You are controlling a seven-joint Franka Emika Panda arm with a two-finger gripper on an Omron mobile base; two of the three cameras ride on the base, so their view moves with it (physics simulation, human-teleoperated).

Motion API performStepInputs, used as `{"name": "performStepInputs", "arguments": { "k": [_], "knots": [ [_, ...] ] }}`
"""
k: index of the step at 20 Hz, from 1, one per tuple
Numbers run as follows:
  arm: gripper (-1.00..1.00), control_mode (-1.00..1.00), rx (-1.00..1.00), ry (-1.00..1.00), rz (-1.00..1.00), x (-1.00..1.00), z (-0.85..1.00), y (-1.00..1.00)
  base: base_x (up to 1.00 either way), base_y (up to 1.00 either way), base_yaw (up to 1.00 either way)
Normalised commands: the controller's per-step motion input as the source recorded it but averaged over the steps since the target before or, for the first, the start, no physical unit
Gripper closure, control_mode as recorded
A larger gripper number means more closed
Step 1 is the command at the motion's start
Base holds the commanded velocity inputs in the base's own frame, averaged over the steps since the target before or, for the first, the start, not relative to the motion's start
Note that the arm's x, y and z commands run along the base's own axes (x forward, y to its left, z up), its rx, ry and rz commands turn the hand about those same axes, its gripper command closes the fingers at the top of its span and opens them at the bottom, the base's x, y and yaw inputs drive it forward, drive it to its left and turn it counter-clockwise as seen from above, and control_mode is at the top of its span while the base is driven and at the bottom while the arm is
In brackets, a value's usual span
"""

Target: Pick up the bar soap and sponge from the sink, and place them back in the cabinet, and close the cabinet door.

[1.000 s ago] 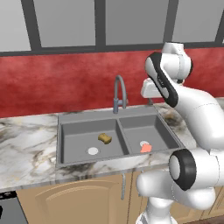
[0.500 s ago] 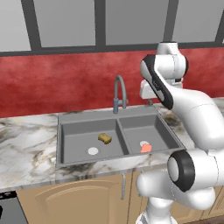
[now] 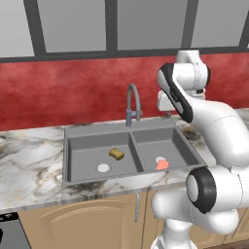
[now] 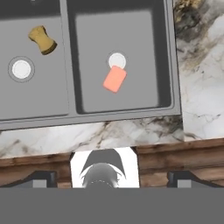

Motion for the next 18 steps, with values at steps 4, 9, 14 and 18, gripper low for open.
{"name": "performStepInputs", "arguments": {
  "k": [4,9,14,18],
  "knots": [
    [-1.00,-1.00,0.00,0.00,-0.06,0.00,-0.21,-0.10,0.00,0.00,0.00],
    [-1.00,-1.00,0.00,-0.01,-0.05,0.07,-0.26,-0.03,0.00,0.00,0.00],
    [-1.00,-1.00,0.00,0.00,-0.06,0.22,-0.23,-0.01,0.00,0.00,0.00],
    [-1.00,-1.00,0.00,0.00,-0.05,0.34,-0.21,0.00,0.00,0.00,0.00]
  ]
}}
